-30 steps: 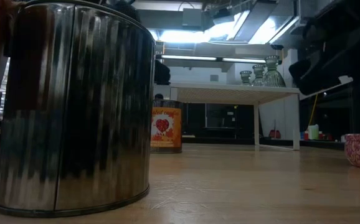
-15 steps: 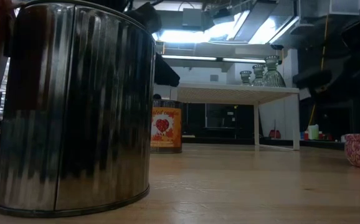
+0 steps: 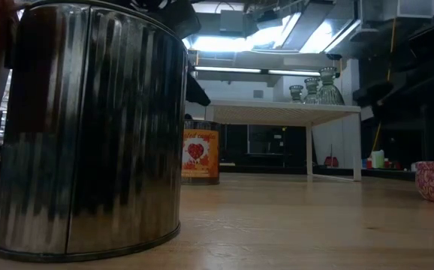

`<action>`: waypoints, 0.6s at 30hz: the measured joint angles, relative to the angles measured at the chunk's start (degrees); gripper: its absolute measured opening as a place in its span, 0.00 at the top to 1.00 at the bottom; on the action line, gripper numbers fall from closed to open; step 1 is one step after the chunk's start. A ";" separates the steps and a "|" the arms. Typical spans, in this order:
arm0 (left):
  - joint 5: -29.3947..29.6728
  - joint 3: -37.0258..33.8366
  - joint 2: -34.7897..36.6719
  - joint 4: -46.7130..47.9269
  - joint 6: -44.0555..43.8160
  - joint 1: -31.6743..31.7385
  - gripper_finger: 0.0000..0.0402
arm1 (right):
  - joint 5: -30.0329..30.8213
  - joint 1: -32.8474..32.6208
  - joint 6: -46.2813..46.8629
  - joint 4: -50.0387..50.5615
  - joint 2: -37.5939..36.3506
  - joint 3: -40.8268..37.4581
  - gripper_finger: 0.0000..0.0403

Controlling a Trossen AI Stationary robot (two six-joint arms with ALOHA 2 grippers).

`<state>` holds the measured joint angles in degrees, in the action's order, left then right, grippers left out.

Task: Pick & Place candle stick holders
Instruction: Put the top silver scented candle on the shelf

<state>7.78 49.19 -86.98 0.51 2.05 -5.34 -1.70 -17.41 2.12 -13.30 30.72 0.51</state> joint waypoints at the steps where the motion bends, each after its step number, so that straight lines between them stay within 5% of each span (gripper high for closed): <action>1: 0.09 0.00 0.00 -0.28 0.61 0.02 0.67 | 0.00 0.78 -0.84 0.55 -0.60 0.00 0.66; 18: 0.14 0.00 0.00 -1.44 0.18 0.00 0.67 | 0.14 14.41 -8.36 6.89 -7.12 0.02 0.66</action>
<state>7.92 49.19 -86.98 -0.93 2.23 -5.34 -1.56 -3.01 -6.24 -6.40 23.60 0.54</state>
